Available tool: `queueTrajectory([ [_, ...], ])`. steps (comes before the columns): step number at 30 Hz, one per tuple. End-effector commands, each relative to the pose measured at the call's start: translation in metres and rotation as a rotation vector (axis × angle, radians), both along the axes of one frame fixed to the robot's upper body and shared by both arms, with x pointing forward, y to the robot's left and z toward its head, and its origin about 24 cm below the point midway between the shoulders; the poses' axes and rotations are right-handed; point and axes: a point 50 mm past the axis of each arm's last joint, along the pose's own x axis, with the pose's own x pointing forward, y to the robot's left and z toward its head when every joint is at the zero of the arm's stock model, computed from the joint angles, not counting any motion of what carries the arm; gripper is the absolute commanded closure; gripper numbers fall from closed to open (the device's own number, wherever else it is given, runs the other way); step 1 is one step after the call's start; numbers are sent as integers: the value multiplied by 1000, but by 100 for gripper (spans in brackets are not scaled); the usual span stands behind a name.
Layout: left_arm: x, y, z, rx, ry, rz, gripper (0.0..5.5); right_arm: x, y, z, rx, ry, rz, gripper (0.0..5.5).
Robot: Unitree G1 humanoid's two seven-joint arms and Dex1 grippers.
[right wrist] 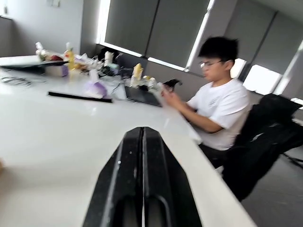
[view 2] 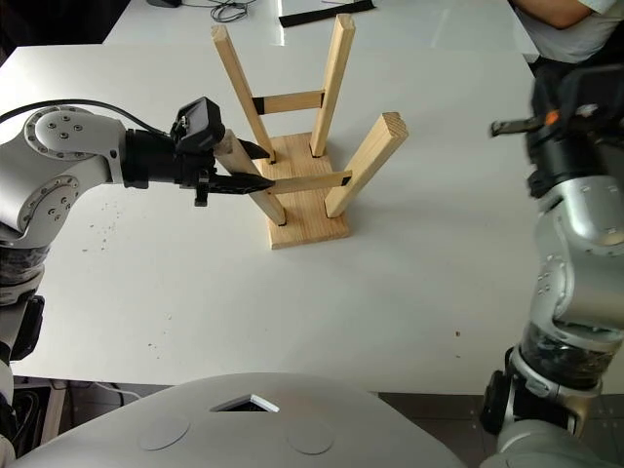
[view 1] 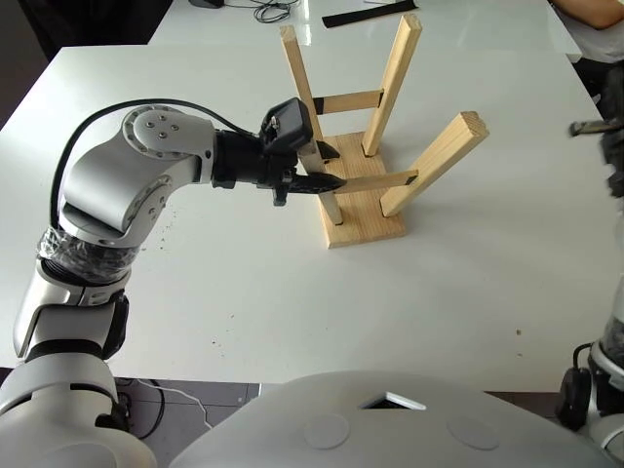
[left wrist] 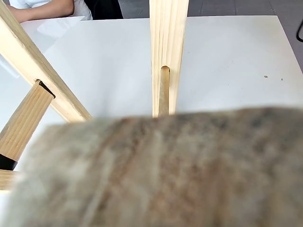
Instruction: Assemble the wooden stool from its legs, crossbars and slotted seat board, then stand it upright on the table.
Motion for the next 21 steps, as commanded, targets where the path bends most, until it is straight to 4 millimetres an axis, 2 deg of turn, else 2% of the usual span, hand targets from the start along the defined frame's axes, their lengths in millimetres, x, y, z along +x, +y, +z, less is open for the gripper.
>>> queueTrajectory([
  [1, -8, 3, -54, 130, 235, 20, 346, -48, 138, -11, 311, 105, 669, 550],
  [2, -9, -1, -57, 126, 241, 8, 346, -56, 149, -11, 332, 119, 730, 550],
  [4, -11, -5, -64, 120, 251, 7, 346, -57, 151, -14, 330, 144, 734, 550],
  [10, -11, -8, -71, 101, 244, 25, 346, -48, 131, -21, 267, 180, 686, 550],
  [11, -12, -8, -70, 97, 243, 20, 346, -43, 120, -21, 248, 172, 638, 550],
  [12, -12, -7, -68, 94, 242, 16, 346, -30, 98, -21, 212, 149, 520, 550],
  [15, -13, -4, -65, 90, 240, 9, 346, 5, 16, -3, 121, 23, 87, 550],
  [16, -14, -4, -65, 89, 240, 8, 346, 9, 1, 7, 116, -23, 14, 550],
  [17, -15, -4, -64, 87, 240, 8, 346, 10, -4, 13, 120, -50, -4, 550],
  [18, -15, -5, -64, 86, 239, 9, 346, 10, 1, 16, 125, -58, 30, 550],
  [19, -16, -5, -64, 85, 239, 10, 346, 7, 21, 15, 140, -41, 143, 550],
  [21, -16, -5, -65, 84, 239, 13, 346, -16, 87, 12, 231, 8, 530, 550],
])
